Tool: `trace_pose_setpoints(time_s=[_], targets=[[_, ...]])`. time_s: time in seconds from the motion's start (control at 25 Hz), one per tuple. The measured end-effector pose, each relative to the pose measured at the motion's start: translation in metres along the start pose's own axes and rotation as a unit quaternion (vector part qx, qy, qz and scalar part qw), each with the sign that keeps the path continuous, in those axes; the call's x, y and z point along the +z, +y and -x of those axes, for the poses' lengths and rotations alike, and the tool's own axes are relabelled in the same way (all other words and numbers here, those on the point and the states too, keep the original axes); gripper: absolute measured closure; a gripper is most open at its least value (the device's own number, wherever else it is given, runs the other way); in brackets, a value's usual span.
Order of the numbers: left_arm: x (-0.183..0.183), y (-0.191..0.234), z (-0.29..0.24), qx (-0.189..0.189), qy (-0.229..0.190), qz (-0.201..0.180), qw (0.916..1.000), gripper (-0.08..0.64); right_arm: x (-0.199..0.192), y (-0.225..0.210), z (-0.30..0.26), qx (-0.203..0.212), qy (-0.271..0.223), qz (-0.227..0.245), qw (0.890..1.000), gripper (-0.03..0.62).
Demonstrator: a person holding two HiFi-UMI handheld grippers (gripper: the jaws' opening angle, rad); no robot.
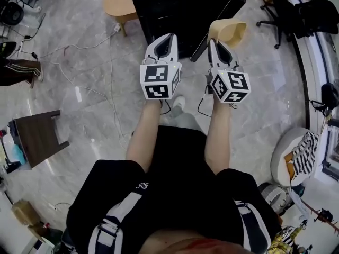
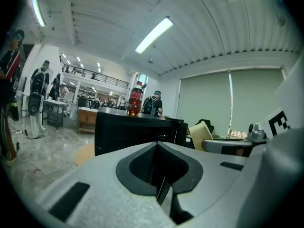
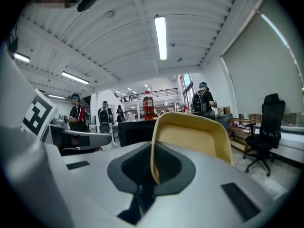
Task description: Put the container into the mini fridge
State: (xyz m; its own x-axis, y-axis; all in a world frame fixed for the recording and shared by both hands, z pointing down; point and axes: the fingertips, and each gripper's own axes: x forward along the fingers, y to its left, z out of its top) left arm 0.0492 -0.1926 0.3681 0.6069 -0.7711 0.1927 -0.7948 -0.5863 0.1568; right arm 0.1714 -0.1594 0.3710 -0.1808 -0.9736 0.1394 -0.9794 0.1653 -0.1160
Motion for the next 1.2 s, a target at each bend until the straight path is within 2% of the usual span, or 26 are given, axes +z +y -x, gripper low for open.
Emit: trace_pose_setpoints(time_s=[0.2,0.52,0.64,0.76,0.96,1.2], targets=[[-0.027,0.0,-0.04,0.015,0.043,0.001,0.999,0.554,-0.029,-0.032,-0.027,0.012,0.028,-0.03,0.999,0.575],[-0.069,0.02,-0.069,0.034,0.095,0.014,0.9948,0.554,-0.083,-0.038,-0.057,0.034,0.079,-0.059,0.994,0.575],[-0.08,0.03,-0.073,0.043,0.109,0.02,0.9929,0.554,-0.104,-0.032,-0.068,0.047,0.109,-0.057,0.991,0.575],[-0.092,0.042,-0.073,0.053,0.123,0.026,0.9907,0.554,-0.129,-0.023,-0.081,0.061,0.146,-0.036,0.987,0.575],[-0.11,0.067,-0.069,0.075,0.138,0.039,0.9868,0.554,-0.178,0.001,-0.104,0.106,0.211,0.016,0.972,0.575],[-0.121,0.089,-0.066,0.092,0.151,0.048,0.9831,0.554,-0.233,0.015,-0.145,0.171,0.283,0.095,0.939,0.575]])
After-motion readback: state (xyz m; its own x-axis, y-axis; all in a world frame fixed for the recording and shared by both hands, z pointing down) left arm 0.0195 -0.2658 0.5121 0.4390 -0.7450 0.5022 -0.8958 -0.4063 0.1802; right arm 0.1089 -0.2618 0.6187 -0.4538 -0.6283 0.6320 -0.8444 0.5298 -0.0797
